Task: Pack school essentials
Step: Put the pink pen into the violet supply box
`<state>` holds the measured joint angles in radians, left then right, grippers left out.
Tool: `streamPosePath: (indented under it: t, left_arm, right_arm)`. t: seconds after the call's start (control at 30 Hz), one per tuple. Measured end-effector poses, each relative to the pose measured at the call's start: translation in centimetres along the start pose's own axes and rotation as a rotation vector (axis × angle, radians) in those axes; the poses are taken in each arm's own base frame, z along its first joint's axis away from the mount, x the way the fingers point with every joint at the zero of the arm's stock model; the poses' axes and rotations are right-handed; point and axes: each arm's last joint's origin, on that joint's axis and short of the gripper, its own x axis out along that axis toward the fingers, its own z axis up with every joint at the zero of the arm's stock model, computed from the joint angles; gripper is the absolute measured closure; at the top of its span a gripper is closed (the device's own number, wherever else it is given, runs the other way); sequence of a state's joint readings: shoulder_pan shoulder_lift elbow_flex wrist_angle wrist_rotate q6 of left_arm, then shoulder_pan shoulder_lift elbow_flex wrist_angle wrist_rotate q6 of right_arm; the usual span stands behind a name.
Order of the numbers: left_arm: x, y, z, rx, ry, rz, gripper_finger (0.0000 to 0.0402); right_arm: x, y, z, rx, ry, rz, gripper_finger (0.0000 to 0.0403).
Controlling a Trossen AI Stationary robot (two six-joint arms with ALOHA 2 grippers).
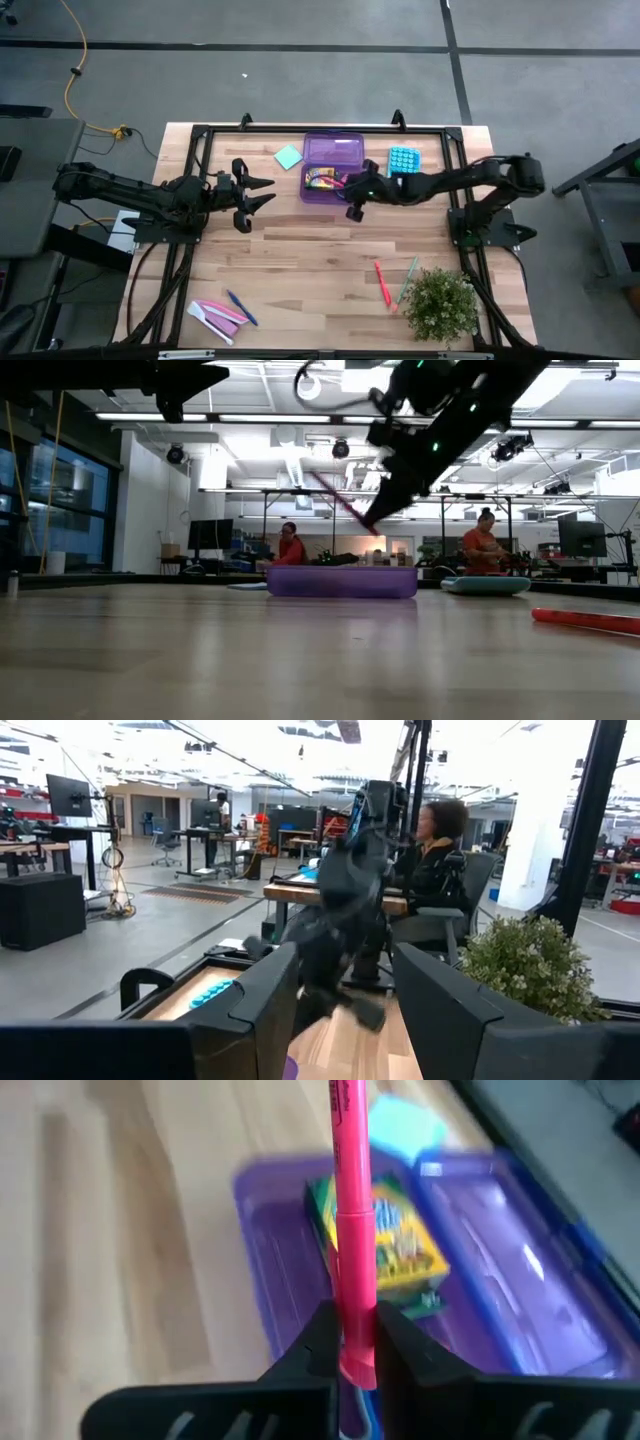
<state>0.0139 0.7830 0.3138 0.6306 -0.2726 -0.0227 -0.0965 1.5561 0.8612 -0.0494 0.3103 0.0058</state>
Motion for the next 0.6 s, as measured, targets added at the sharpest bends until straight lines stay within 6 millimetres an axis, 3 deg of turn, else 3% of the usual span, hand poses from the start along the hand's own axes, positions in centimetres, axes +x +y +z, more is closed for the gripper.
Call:
streamPosePath:
  t: [0.17, 0.37, 0.6]
  left_arm:
    - [0.0, 0.0, -0.1, 0.007, 0.005, 0.003, 0.0245]
    - [0.1, 0.0, -0.1, 0.037, 0.010, 0.011, 0.0245]
    - [0.1, 0.0, -0.2, 0.031, 0.016, 0.019, 0.0245]
  right_arm:
    - [2.6, -0.3, -0.5, -0.043, 0.177, -0.017, 0.0398]
    - [3.3, 0.1, 0.7, -0.070, 0.322, 0.048, 0.0398]
    - [4.2, 0.5, 0.2, -0.076, 0.425, 0.103, 0.0398]
